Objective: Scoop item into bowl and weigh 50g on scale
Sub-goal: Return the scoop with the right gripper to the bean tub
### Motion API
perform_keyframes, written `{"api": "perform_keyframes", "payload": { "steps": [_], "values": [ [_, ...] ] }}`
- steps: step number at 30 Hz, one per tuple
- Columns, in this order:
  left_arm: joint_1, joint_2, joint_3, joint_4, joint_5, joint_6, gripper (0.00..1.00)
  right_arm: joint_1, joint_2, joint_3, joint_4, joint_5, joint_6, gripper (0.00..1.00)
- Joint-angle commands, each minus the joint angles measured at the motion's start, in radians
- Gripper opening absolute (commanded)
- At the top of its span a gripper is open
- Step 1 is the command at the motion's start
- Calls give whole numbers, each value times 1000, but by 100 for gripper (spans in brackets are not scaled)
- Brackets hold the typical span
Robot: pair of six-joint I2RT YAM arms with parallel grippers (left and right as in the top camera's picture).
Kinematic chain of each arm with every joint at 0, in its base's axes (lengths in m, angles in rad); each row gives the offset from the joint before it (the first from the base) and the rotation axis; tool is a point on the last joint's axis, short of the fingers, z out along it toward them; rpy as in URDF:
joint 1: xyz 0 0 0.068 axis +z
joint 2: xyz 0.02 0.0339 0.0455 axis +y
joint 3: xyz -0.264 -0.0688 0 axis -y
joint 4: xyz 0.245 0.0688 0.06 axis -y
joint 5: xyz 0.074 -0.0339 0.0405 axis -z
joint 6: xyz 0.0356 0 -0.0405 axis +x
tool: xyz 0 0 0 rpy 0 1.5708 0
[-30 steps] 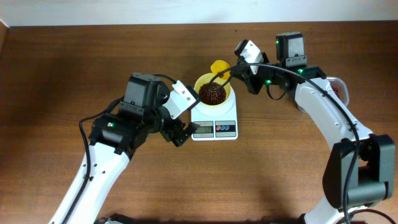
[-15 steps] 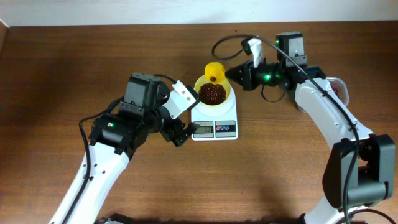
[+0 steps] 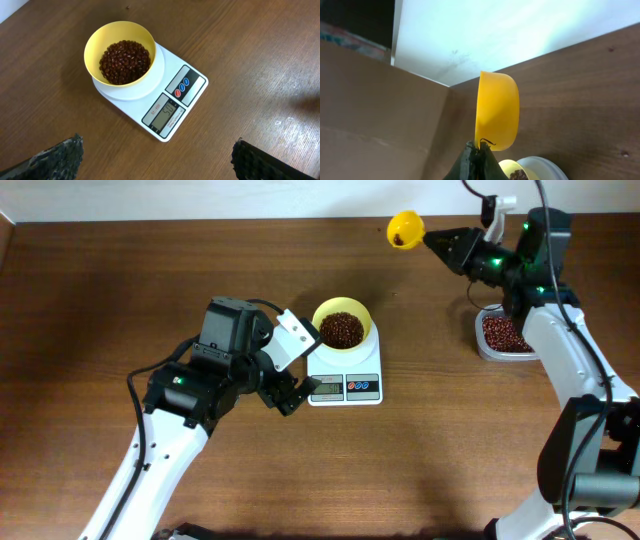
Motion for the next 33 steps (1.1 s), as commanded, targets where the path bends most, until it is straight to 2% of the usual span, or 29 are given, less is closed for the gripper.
{"api": "perform_keyframes", "payload": {
  "steps": [1,5,12,19,24,28,33],
  "values": [
    [6,-4,-6,2,0,-12,99,-47,5,7,-35,-10,45,4],
    [6,-4,-6,2,0,-12,99,-121,5,7,-140,-14,38,4],
    [6,-4,-6,2,0,-12,99,-287,-2,7,-426,-18,-169,4],
    [6,-4,-6,2,0,-12,99,-462,-86,7,-605,-16,-315,4],
    [6,-4,-6,2,0,-12,99,-522,-105,9,-778,-8,-482,4],
    [6,-4,-6,2,0,-12,99,-519,-114,12,-888,152,-576,4],
    [6,-4,-6,2,0,-12,99,-486,-166,12,-888,348,-663,4]
  ]
}}
